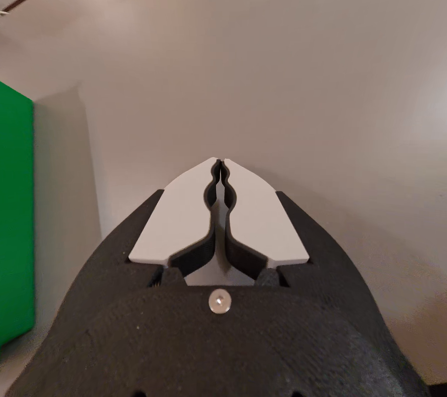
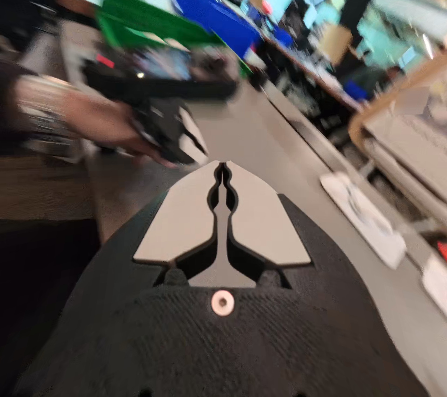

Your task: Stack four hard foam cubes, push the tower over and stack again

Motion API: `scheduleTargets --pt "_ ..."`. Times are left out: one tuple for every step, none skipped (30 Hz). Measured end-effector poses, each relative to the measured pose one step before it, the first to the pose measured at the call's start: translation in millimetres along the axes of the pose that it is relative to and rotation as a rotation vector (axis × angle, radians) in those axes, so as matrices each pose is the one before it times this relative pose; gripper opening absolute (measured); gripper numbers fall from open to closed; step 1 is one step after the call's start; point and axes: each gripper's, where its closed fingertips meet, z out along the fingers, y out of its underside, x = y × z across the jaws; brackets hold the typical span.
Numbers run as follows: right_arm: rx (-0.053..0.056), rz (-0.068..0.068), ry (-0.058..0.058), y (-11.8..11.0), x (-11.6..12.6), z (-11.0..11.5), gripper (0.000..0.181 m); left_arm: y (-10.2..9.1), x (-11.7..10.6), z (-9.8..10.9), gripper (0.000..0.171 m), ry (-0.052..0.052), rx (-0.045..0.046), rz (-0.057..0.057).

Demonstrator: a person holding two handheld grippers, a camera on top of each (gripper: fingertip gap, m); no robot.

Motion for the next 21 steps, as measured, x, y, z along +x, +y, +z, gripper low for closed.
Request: scheduleTargets --pt "0.0574 -0.0543 -0.0775 -19.3 -23.47 -3.7 0.0 0.53 -1.59 0.14 0.001 -0.0215 -0.00426 0.0241" --pt "0.033 -0.0459 -0.0826 -15.13 -23.74 -0.3 0.0 0.38 -1.12 0.06 0.001 -0.0197 -0.00273 0.0256" --pt "0.0032 -0.0378 -0.081 -9.41 -22.47 2.75 0.0 0.03 -1.31 -0.16 0.001 -0.0213 -0.00096 0.0257" --pt "-0.0111 -0.0315 -0.0763 -5.85 -20.4 4.28 0.0 -0.62 -1.42 -0.58 0.001 -0.0246 0.00151 0.0285" --pt "-0.0062 -0.023 -0.0616 -4.64 -17.1 4.85 0.0 -1.29 -1.27 -1.08 0.001 -0.0262 0.00462 0.033" --pt "0.0002 -0.0105 -0.0469 -4.14 -13.62 4.46 0.0 -1.58 -0.63 -1.4 0.001 -0.0248 0.00572 0.035" --pt "0.0043 0.0005 -0.0423 -3.46 -11.28 3.97 0.0 -1.78 0.22 -1.65 0.001 -0.0209 0.00734 0.0331" --pt "0.0048 0.003 -0.0332 -2.54 -8.81 3.1 0.001 -1.82 1.22 -1.67 0.001 -0.0156 0.00763 0.0299" --pt "0.0005 0.0014 -0.0199 -1.26 -5.68 2.5 0.001 -1.74 1.96 -1.58 0.001 -0.0097 0.00672 0.0267" --pt "-0.0095 -0.0004 -0.0108 0.69 -3.29 2.0 0.001 -1.71 2.13 -1.55 0.001 -0.0068 0.00639 0.023" --pt "-0.0112 -0.0013 -0.01 1.68 -2.23 1.54 0.001 -1.64 2.23 -1.34 0.001 -0.0045 0.00631 0.0196" --pt "-0.0096 0.0014 -0.0043 2.06 -0.9 1.1 0.001 -1.54 2.46 -1.14 0.001 0.0 0.00549 0.017" --pt "-0.0061 0.0045 -0.0036 2.25 -0.4 0.81 0.001 -1.1 2.11 -1.06 0.001 0.0 0.00289 0.0136" --pt "-0.0031 0.0072 -0.0079 2.03 -0.83 0.79 0.001 -1.16 1.8 -1.08 0.001 -0.0008 0.00276 0.0098" --pt "-0.003 0.0083 -0.0059 1.82 -0.62 0.69 0.001 -1.25 1.56 -1.09 0.001 0.0001 0.00392 0.0079" --pt "-0.004 0.0062 -0.0021 1.6 -0.2 0.78 0.001 -1.32 1.3 -1.05 0.001 -0.001 0.00419 0.007" --pt "-0.0047 0.0049 -0.0045 1.46 -0.58 0.95 0.001 -1.11 1.05 -1.0 0.001 -0.0014 0.00389 0.0064" --pt "-0.009 0.0079 -0.0066 2.18 -0.74 1.31 0.001 -0.95 0.98 -0.88 0.001 -0.0005 0.00323 0.0059" --pt "-0.0137 0.0098 -0.0053 2.99 -0.45 1.45 0.001 -0.9 0.84 -0.78 0.001 -0.0006 0.00364 0.0052" --pt "-0.0048 0.0021 -0.0023 1.94 -0.35 0.92 0.001 -0.47 0.6 -0.54 0.001 -0.0014 0.00222 0.0041" --pt "0.0033 -0.0064 0.0044 0.29 -0.03 -0.15 0.001 0.23 0.45 0.1 0.001 0.0 -0.00101 0.0038"
